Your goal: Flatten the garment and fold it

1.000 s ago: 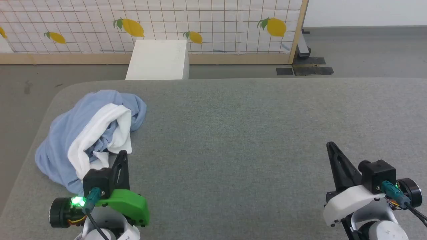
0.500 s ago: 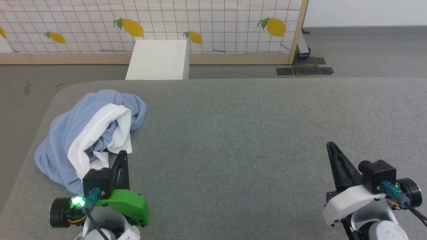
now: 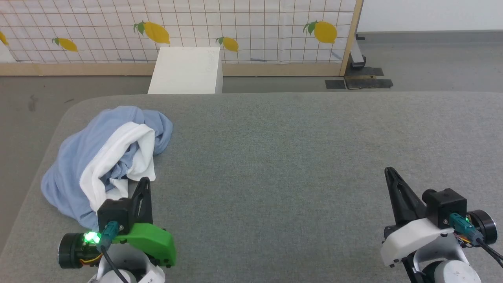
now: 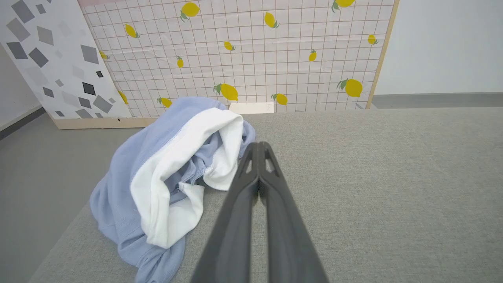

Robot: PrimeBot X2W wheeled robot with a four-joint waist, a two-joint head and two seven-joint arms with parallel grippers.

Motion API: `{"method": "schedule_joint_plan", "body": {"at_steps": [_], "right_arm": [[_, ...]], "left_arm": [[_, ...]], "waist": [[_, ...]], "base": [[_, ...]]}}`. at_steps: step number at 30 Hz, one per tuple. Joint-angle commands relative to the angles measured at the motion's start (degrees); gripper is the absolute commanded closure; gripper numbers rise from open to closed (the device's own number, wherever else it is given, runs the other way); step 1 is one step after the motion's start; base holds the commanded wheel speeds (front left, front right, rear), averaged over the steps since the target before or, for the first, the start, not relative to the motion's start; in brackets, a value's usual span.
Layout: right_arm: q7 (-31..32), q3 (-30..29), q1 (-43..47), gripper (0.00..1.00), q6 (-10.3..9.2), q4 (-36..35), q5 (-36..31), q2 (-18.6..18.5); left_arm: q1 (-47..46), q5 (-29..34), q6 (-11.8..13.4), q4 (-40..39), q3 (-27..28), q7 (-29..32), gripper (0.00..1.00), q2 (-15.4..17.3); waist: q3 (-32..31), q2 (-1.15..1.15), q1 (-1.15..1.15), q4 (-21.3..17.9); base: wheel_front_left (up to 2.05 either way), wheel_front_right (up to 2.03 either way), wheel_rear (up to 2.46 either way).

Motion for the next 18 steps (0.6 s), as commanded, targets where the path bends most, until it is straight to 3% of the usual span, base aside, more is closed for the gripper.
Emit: {"method": "schedule_joint_plan", "body": {"at_steps": [1,18], "right_arm": [[0.0,0.1,0.4,1.00,-0.09,-0.3,-0.4,0.1],[0.0,0.1,0.4,1.00,-0.09,-0.3,-0.4,0.1]], "left_arm": [[0.6,0.7,-0.1,-0.1,0.1,0.1,1.00,-0.2],[0.6,0.7,-0.1,-0.1,0.1,0.1,1.00,-0.2]], "waist": [[0.0,0.24,0.00,0.0],[0.0,0.24,0.00,0.0]], "base": [[0.00,0.00,0.00],[0.00,0.00,0.00]]}}
